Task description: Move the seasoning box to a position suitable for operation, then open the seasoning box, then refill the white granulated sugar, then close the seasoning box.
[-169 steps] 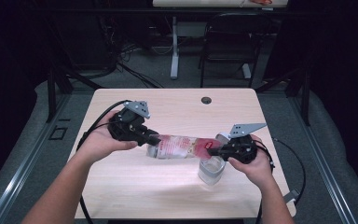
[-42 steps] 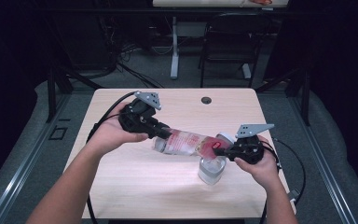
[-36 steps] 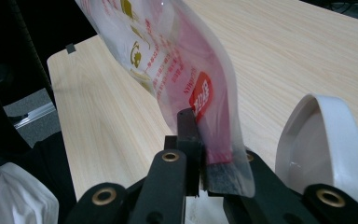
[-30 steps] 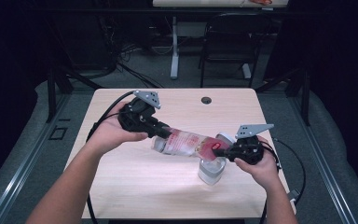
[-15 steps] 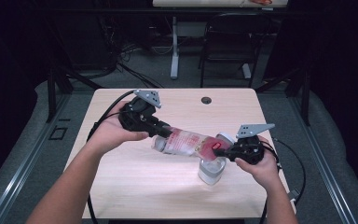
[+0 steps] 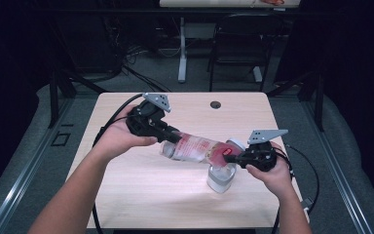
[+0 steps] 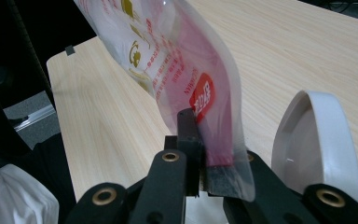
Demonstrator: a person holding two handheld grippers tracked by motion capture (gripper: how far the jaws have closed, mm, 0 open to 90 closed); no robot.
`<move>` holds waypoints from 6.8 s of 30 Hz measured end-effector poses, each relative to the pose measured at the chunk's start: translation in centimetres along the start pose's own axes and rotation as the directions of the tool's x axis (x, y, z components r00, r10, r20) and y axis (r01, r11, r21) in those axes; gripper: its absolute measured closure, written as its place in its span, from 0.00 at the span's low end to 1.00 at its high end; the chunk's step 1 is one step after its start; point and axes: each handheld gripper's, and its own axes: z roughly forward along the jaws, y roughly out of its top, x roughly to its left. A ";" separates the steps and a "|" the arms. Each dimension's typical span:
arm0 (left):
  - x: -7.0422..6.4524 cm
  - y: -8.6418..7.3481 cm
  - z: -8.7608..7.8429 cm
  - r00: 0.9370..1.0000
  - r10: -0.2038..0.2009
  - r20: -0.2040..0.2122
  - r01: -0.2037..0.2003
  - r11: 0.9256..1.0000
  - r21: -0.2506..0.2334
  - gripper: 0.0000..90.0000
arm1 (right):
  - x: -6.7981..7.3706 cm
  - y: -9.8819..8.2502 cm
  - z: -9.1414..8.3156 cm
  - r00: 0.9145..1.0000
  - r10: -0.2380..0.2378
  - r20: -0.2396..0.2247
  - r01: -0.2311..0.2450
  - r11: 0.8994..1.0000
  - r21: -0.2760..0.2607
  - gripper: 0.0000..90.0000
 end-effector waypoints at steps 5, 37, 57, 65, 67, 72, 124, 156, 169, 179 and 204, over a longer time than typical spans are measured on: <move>0.0 0.1 -0.1 1.000 0.001 -0.001 -0.001 1.000 0.001 0.85 | 0.1 0.0 0.1 1.000 -0.001 -0.003 0.001 1.000 0.004 0.98; -0.1 0.3 0.0 1.000 0.007 -0.004 -0.007 1.000 0.005 0.85 | 0.1 0.0 0.1 1.000 -0.004 0.006 0.004 1.000 0.004 0.98; -0.1 0.2 -0.1 1.000 0.007 -0.002 -0.007 1.000 -0.003 0.85 | 0.1 0.1 0.3 1.000 -0.005 0.005 0.005 1.000 0.003 0.97; -0.1 0.2 0.0 1.000 0.008 0.000 -0.008 1.000 -0.004 0.85 | 0.1 0.1 0.2 1.000 -0.006 0.006 0.006 1.000 0.005 0.97; -0.1 0.2 0.0 1.000 0.009 0.001 -0.009 1.000 -0.004 0.85 | 0.0 0.1 0.3 1.000 -0.006 0.005 0.006 1.000 0.005 0.97; 0.0 0.2 0.0 1.000 0.008 0.004 -0.008 1.000 -0.008 0.85 | 0.0 0.1 0.3 1.000 -0.004 0.002 0.004 1.000 0.003 0.97; 0.2 1.1 0.1 1.000 0.012 0.005 -0.012 1.000 -0.008 0.86 | -0.3 0.0 0.5 1.000 0.003 -0.008 -0.003 1.000 0.000 0.97; 0.4 1.3 0.0 1.000 0.007 -0.003 -0.007 1.000 -0.012 0.87 | -0.1 0.1 0.0 0.999 0.004 -0.033 -0.004 1.000 -0.004 0.98; 0.3 1.9 0.3 1.000 0.019 0.001 -0.019 1.000 -0.015 0.87 | -0.1 -0.2 -0.7 0.999 0.016 -0.043 -0.016 1.000 -0.004 0.99; 0.4 2.0 0.5 1.000 0.013 0.007 -0.013 1.000 -0.021 0.87 | 0.0 -0.3 -1.0 0.999 0.017 -0.048 -0.017 1.000 -0.002 0.99; 0.2 2.9 1.2 1.000 0.025 0.011 -0.024 0.999 -0.023 0.88 | -0.6 -0.6 -1.5 0.999 0.036 -0.013 -0.036 0.999 -0.013 0.98</move>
